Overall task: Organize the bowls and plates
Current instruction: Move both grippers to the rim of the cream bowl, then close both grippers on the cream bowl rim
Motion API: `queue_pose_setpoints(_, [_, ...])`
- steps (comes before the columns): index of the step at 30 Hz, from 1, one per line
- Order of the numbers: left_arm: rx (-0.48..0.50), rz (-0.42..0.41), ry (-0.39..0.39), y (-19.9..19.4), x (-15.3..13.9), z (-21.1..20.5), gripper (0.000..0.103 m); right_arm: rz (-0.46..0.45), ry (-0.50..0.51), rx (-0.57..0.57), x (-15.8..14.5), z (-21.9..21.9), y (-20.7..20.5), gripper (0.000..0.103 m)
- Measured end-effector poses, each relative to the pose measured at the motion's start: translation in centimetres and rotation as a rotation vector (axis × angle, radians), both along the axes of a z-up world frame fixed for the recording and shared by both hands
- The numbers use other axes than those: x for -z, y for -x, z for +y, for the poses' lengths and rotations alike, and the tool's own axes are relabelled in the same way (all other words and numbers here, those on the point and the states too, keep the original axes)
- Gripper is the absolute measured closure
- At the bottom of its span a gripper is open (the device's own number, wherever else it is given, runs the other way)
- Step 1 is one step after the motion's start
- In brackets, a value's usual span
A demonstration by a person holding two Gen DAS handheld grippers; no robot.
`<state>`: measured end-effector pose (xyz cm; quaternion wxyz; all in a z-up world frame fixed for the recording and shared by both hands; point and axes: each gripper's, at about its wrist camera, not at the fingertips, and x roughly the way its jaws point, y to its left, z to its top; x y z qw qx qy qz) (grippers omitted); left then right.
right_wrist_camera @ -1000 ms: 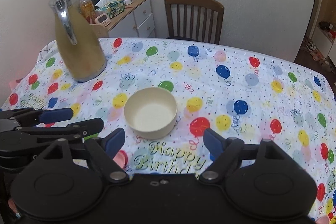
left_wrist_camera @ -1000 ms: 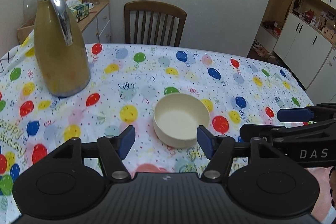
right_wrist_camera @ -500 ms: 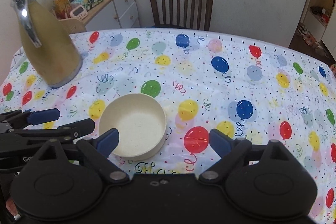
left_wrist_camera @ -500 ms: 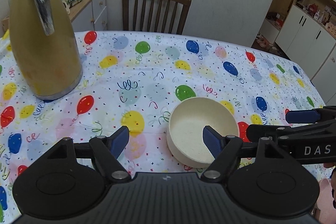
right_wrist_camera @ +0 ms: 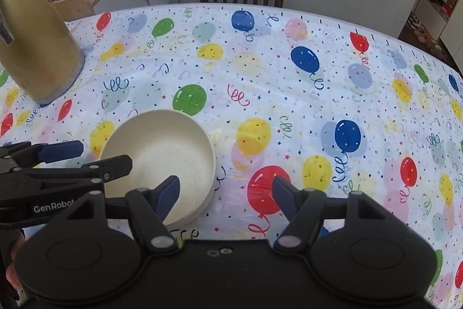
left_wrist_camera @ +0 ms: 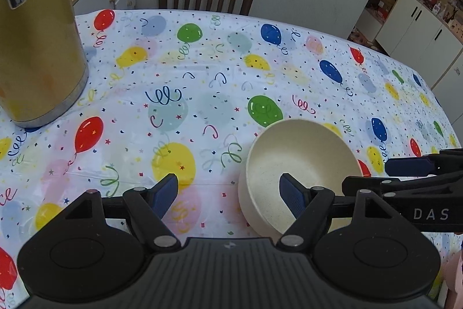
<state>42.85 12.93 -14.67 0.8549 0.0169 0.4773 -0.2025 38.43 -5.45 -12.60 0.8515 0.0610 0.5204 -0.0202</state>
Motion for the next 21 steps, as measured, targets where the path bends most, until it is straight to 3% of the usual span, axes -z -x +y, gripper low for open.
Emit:
queue_pose_setpoints(3, [0.008,0.005,0.005,-0.1,0.2,-0.2,0.027,0.008,-0.008,0.006,0.4,0.0,-0.2,0.050])
queue_pose_setpoints(10, [-0.011,0.032,0.017,-0.2,0.2,-0.2,0.060,0.008,-0.030,0.009,0.4,0.3,-0.4,0.071])
queue_pose_setpoints(16, [-0.008,0.044,0.020,-0.2,0.2,-0.1,0.077,0.017,-0.031,0.017,0.5,0.7,-0.5,0.090])
queue_pose_setpoints(19, [0.011,0.046,0.028,0.0,0.1,-0.3,0.088,0.018,-0.031,0.022,0.4,1.0,-0.4,0.095])
queue_pose_setpoints(21, [0.021,0.043,0.029,0.3,-0.1,-0.4,0.090,0.013,-0.034,0.029,0.2,1.2,-0.2,0.097])
